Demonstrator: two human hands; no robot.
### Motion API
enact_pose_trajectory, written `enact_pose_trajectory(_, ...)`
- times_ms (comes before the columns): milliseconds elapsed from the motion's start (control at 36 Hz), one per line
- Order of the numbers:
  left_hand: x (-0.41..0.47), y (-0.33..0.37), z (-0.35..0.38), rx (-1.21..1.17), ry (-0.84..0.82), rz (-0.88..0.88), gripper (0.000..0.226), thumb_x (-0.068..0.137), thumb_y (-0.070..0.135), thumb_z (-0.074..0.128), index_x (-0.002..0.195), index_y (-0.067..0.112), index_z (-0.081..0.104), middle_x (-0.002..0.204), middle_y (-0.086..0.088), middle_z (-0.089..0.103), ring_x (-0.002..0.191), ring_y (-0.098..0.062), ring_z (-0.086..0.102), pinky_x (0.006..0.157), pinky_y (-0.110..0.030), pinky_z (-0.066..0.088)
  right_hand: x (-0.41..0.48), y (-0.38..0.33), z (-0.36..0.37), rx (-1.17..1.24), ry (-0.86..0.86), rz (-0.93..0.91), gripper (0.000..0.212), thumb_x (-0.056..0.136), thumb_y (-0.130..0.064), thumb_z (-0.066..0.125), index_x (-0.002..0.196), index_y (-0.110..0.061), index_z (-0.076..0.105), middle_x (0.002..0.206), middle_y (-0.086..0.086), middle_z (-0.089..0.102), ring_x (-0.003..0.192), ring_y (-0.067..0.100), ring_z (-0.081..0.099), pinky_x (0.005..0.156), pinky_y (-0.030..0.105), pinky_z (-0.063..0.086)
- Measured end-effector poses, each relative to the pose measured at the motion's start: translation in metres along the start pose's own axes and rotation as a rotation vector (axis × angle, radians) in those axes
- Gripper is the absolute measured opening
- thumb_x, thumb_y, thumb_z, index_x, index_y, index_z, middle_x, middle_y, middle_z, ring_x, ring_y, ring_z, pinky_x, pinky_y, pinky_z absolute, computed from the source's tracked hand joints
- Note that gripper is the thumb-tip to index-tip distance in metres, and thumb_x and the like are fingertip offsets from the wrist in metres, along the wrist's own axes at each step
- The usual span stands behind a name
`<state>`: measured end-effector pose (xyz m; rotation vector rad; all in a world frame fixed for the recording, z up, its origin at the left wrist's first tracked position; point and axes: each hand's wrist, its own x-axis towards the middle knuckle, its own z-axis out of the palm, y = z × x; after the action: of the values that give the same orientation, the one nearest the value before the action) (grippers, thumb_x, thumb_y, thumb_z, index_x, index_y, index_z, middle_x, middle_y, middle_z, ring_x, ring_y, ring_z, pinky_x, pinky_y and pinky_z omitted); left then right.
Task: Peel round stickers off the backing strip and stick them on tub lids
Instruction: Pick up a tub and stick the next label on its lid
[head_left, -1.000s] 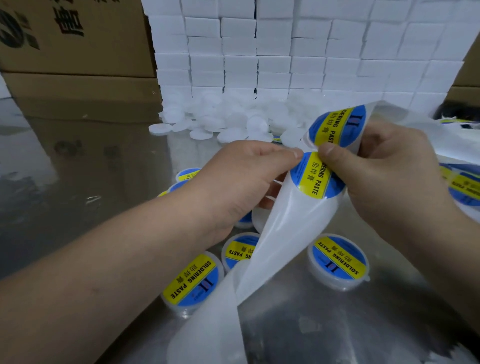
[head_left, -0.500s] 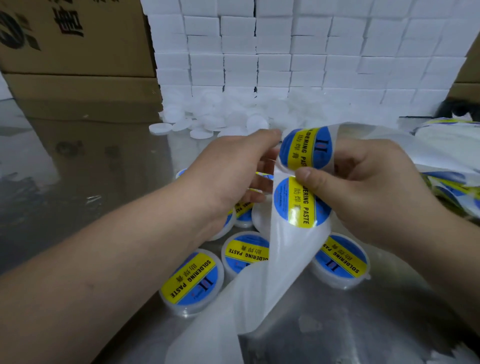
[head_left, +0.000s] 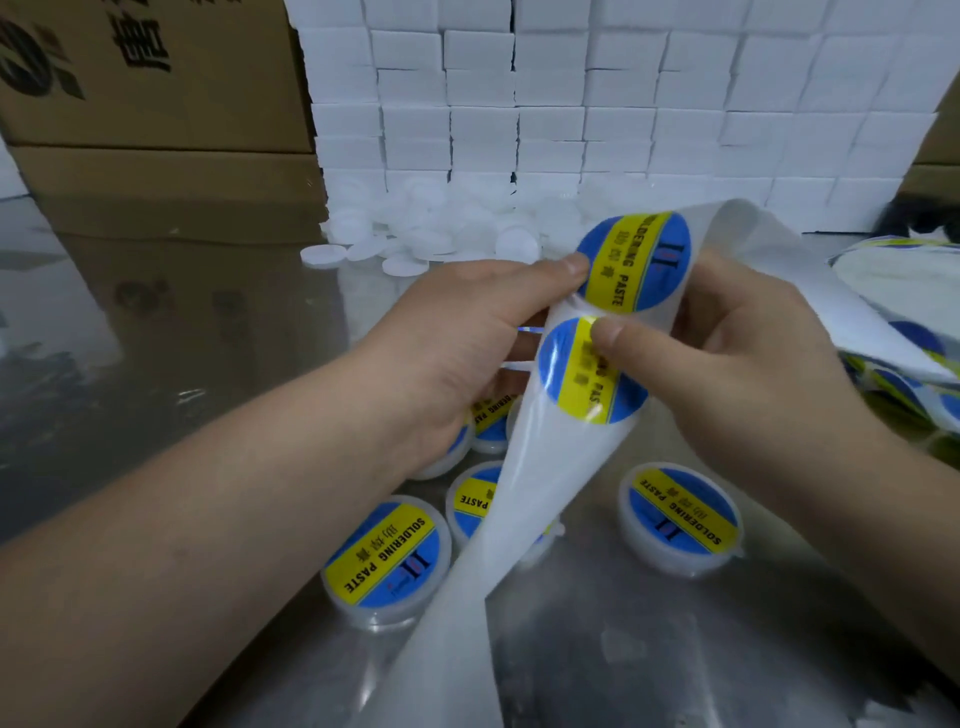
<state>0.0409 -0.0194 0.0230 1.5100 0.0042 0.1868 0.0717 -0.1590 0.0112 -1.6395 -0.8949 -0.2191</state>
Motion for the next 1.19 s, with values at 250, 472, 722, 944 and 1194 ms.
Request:
enact_pose_trajectory(250,-0.005,-0.003,0.001,0.131,-0.047,0.048,0.029,0.081,0.023,0.065,0.052,0.020,0.063,0.058,-0.001,0.062,0.048,-0.011,0.053,0.048,-0.015,0.042,0.013,0.009,-0.008,0.246,0.198,0.077,0.012,0.071,-0.018,0.061,0.082,-0.021,0.064,0.077,-0.005,0.072,0.077,0.015,0.070,0.065,0.028,0.053)
enact_pose_trajectory(472,0.000,-0.005,0.002,-0.036,0.034,0.037,0.031,0.084,0.020,0.062,0.053,0.017,0.062,0.057,-0.002,0.062,0.051,-0.014,0.055,0.051,-0.020,0.046,0.013,0.010,-0.003,0.362,0.097,0.298,0.022,0.066,-0.039,0.060,0.076,-0.021,0.066,0.074,-0.002,0.073,0.065,0.012,0.068,0.058,0.025,0.052)
enact_pose_trajectory(722,0.020,0.010,-0.015,0.254,0.300,0.133,0.017,0.088,0.025,0.057,0.071,0.021,0.060,0.071,0.010,0.062,0.059,-0.005,0.059,0.048,-0.016,0.046,0.012,0.016,-0.008,0.098,0.218,0.182,0.015,0.072,-0.012,0.060,0.078,-0.025,0.067,0.081,-0.006,0.072,0.080,0.015,0.068,0.078,0.039,0.054)
enact_pose_trajectory(944,0.106,0.012,-0.050,1.084,0.277,0.145,0.028,0.089,0.011,0.046,0.097,0.029,0.066,0.105,0.004,0.064,0.078,-0.013,0.056,0.063,-0.017,0.041,0.012,0.019,-0.010,-0.024,0.253,0.204,0.024,0.067,-0.023,0.052,0.086,-0.019,0.065,0.083,0.004,0.069,0.065,0.017,0.060,0.059,0.033,0.049)
enact_pose_trajectory(1194,0.178,-0.031,-0.066,1.688,-0.019,-0.052,0.058,0.095,0.023,0.045,0.147,0.022,0.018,0.152,-0.008,0.022,0.133,-0.028,0.032,0.103,-0.034,0.034,0.011,0.021,-0.008,-0.016,0.206,0.161,0.024,0.072,-0.022,0.054,0.085,-0.038,0.066,0.082,-0.013,0.072,0.073,0.010,0.068,0.066,0.033,0.054)
